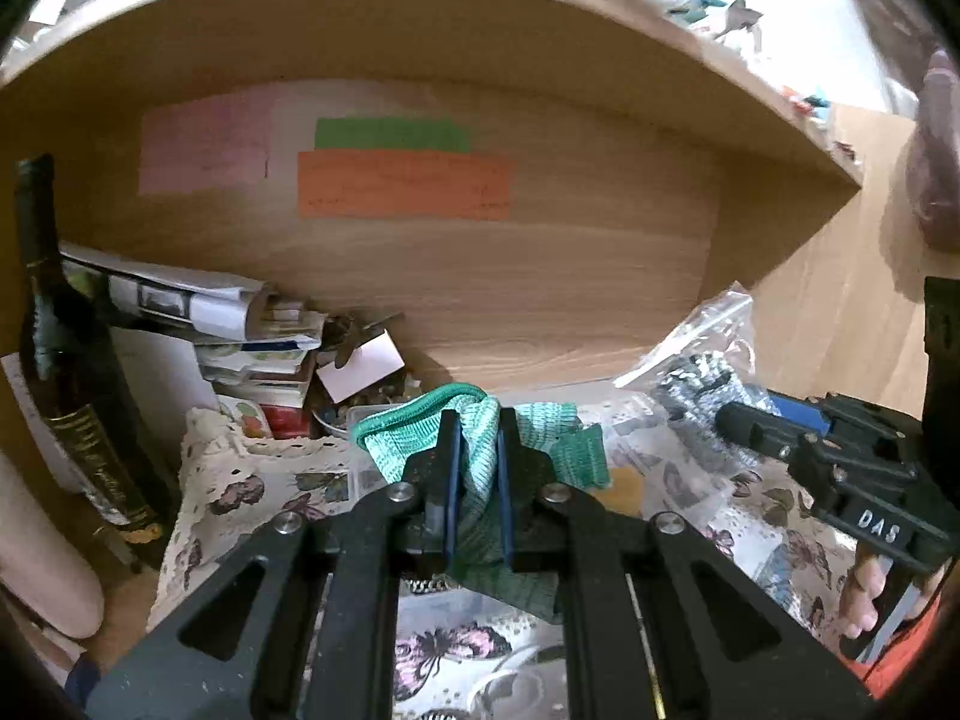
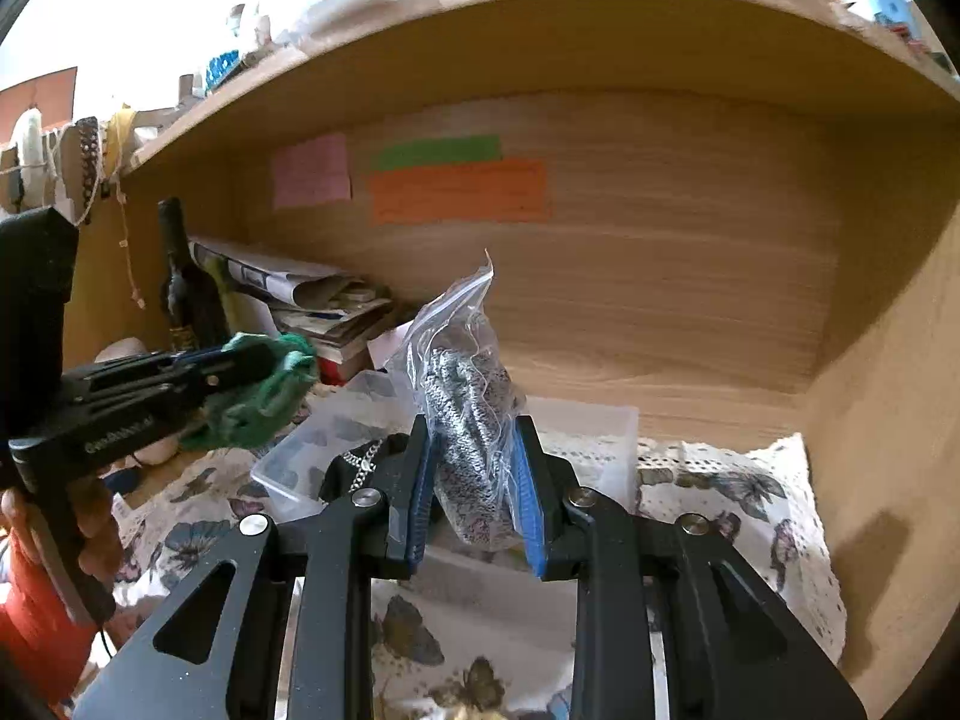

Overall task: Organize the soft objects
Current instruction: 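Lower the green cloth and bagged scrubber into the box, open both grippers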

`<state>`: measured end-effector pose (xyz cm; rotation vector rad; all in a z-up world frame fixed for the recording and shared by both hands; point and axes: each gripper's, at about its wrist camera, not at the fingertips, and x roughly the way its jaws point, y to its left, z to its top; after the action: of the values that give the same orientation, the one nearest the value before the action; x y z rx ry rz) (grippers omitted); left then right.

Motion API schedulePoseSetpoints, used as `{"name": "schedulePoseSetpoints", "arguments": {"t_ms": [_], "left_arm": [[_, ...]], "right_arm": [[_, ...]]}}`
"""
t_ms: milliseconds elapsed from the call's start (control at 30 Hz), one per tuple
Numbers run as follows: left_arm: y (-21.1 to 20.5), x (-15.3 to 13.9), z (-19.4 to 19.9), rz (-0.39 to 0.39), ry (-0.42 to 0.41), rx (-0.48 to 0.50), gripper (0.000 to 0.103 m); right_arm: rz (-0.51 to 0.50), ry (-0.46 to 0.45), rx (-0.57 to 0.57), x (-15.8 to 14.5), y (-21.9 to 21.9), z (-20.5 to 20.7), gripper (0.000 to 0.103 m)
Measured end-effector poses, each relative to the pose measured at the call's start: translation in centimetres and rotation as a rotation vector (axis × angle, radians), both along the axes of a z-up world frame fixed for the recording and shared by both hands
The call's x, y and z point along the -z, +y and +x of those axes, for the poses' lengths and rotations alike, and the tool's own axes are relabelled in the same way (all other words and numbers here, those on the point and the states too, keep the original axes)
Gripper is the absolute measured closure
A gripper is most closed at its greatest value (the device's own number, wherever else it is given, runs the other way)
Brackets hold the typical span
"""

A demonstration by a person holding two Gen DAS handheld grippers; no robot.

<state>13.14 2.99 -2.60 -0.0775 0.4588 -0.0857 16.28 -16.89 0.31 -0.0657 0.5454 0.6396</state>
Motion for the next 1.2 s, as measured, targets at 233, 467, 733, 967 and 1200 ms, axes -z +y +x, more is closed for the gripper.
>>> {"name": "schedulePoseSetpoints", "arguments": {"t_ms": [233, 467, 733, 967, 1200], "left_arm": [[-0.1, 1.9, 3.2, 0.008, 0.074, -0.008, 0.093], [-0.6, 4.5, 6.1, 0.032, 0.162, -0.009, 0.093], [-0.5, 6.7, 7.9, 0.034, 0.236, 0.002, 0.093], [-0.3, 6.4, 7.4, 0.02, 0.236, 0.006, 0.061], [-0.1, 4.4, 5.1, -0.033, 0.188, 0.048, 0.047]], "right_arm": [[-0.071, 0.048, 0.008, 2.3, 2.2, 2.5, 0.08], [-0.157, 0.125, -0.033, 5.0, 4.0, 4.1, 0.08], [-0.207, 0.195, -0.06, 6.7, 4.4, 5.0, 0.08], [-0.194, 0.194, -0.05, 6.4, 4.0, 5.1, 0.062], [-0.128, 0.123, -0.011, 4.1, 2.4, 4.0, 0.032]]}}
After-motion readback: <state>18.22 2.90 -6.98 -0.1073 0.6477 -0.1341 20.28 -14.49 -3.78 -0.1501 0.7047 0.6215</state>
